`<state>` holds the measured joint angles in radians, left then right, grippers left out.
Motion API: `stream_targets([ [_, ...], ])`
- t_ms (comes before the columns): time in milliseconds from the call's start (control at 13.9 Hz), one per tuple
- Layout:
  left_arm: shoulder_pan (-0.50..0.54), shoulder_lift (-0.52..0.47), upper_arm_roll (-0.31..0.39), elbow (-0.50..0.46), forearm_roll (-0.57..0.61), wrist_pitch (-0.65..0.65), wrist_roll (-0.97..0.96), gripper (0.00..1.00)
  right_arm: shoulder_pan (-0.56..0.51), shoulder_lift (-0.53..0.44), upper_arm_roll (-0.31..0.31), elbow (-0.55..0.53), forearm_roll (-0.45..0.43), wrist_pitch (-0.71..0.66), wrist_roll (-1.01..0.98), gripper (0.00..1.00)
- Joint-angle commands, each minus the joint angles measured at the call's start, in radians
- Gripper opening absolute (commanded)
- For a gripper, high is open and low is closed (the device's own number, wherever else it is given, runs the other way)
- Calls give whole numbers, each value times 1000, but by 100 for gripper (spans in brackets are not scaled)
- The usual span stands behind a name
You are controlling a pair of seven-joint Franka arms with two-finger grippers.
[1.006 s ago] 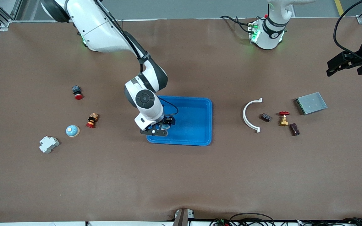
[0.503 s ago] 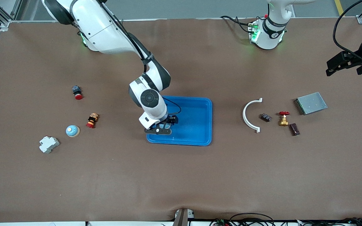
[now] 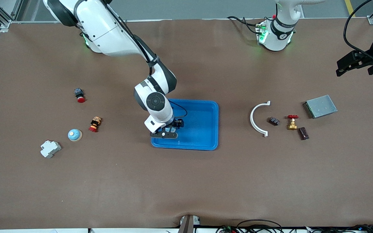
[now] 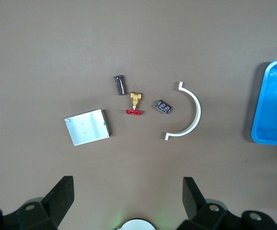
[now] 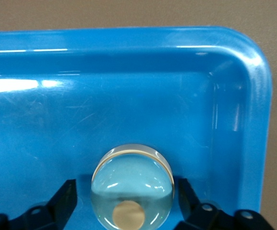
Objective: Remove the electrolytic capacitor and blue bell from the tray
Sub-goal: 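Lower the right gripper onto the second blue button and grasp it, then lift the blue button and carry it toward the white breaker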
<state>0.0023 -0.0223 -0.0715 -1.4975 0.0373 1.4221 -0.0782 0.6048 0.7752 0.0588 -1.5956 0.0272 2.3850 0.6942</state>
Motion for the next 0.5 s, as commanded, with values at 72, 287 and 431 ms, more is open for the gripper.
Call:
stream_targets([
  [72, 4, -16, 1, -7, -25, -14, 18, 100, 4, 18, -5, 28, -15, -3, 1, 17],
  [287, 4, -16, 1, -9, -23, -15, 18, 100, 7, 13, -7, 48, -15, -10, -2, 0],
  [431, 4, -19, 1, -7, -23, -22, 18, 100, 7, -7, -8, 48, -13, -33, -4, 0],
])
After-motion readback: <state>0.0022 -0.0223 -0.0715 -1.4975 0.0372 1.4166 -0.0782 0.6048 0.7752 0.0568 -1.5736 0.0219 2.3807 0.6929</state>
